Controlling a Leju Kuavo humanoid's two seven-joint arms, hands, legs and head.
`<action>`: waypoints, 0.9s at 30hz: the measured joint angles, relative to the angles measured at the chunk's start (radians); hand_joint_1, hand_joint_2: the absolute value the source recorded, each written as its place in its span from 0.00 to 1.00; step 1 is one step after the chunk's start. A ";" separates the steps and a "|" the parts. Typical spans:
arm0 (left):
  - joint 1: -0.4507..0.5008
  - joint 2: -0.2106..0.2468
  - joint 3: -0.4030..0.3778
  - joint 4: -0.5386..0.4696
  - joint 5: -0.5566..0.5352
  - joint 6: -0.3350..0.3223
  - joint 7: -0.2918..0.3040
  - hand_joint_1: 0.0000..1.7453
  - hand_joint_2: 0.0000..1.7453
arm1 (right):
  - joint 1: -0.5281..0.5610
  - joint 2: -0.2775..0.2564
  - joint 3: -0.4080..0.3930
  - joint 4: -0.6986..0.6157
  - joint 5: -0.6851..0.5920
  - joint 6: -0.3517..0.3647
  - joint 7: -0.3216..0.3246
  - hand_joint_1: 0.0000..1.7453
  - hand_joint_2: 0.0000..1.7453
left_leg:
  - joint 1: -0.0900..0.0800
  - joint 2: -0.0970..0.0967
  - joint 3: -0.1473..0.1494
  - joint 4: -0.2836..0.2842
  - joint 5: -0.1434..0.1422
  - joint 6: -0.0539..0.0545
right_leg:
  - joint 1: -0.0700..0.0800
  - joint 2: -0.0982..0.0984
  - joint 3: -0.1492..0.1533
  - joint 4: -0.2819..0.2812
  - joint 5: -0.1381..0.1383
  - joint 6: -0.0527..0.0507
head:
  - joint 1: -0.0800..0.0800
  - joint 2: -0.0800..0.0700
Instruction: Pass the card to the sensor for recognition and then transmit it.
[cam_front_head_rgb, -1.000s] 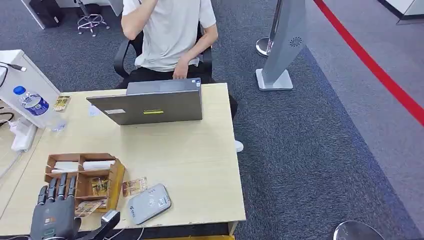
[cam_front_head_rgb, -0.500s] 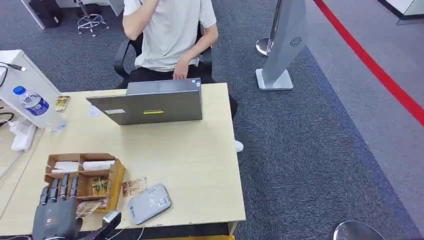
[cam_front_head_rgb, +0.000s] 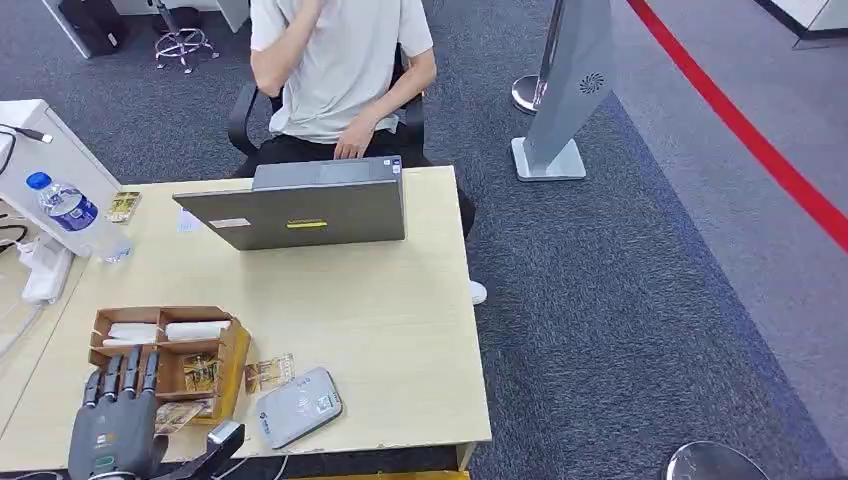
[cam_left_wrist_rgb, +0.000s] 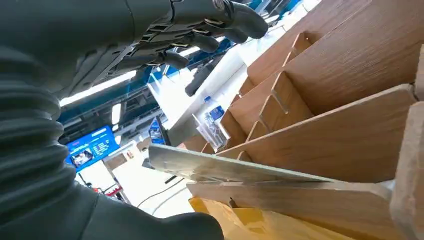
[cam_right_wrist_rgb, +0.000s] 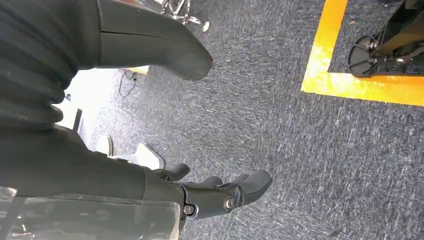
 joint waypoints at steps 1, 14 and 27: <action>-0.001 0.000 0.000 0.000 0.000 0.000 0.000 0.00 1.00 | 0.000 0.000 0.000 0.000 0.000 0.000 0.000 0.00 1.00 | 0.000 0.000 0.000 0.000 0.000 0.000 | 0.000 0.000 0.000 0.000 0.000 0.000 | 0.000 0.000; -0.005 -0.003 0.000 0.002 0.000 0.004 -0.006 0.00 1.00 | 0.000 0.000 0.000 0.000 0.000 0.000 -0.001 0.00 1.00 | 0.000 0.000 0.000 0.000 0.000 0.000 | 0.000 0.000 0.000 0.000 0.000 0.000 | 0.000 0.000; -0.033 -0.016 -0.032 0.022 0.000 0.017 -0.018 0.00 1.00 | 0.000 0.000 -0.001 0.000 0.015 0.003 -0.004 0.00 1.00 | 0.000 0.000 0.000 0.000 0.000 0.000 | 0.000 0.000 0.000 0.000 0.000 0.000 | 0.000 0.000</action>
